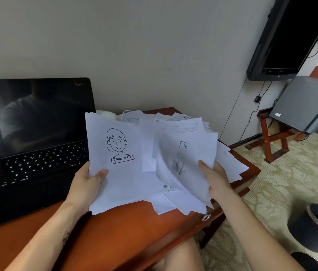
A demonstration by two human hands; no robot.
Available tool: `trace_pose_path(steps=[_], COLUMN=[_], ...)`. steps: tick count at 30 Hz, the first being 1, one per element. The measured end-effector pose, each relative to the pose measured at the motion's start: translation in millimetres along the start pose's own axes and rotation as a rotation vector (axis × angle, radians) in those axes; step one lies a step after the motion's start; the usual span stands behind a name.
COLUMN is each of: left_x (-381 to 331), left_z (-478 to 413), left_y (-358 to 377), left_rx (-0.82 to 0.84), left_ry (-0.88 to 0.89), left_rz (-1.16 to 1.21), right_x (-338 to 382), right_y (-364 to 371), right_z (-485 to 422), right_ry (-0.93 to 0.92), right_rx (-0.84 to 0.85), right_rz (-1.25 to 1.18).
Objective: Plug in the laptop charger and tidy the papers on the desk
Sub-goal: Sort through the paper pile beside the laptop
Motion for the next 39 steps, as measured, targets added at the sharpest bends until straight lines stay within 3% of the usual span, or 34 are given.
trace_pose_path(steps=[10, 20, 25, 34, 39], left_x=[-4, -5, -1, -6, -9], left_z=[11, 15, 13, 16, 18], left_y=[9, 13, 12, 12, 13], left_rx=[0.079, 0.139, 0.156, 0.135, 0.183], left_ry=[-0.005, 0.011, 0.01, -0.015, -0.015], left_rz=[0.014, -0.051, -0.159, -0.158, -0.174], right_x=[10, 5, 3, 19, 26], right_y=[41, 65, 61, 42, 59], right_z=[22, 33, 22, 2, -3], right_ry=[-0.299, -0.328, -0.341, -0.471, -0.523], right_rx=[0.168, 0.396, 0.4, 0.149, 0.22], right_rz=[0.387, 0.586, 0.592, 0.651, 0.7])
Point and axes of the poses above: each hand's wrist, its own z-axis away from the middle knuckle, its own y-axis out of the palm, x = y × z, the point moved 5 cm from there along -z, towards the middle knuckle, and after that the axes turned 8 degrees about -x, right-handed, at the moved point
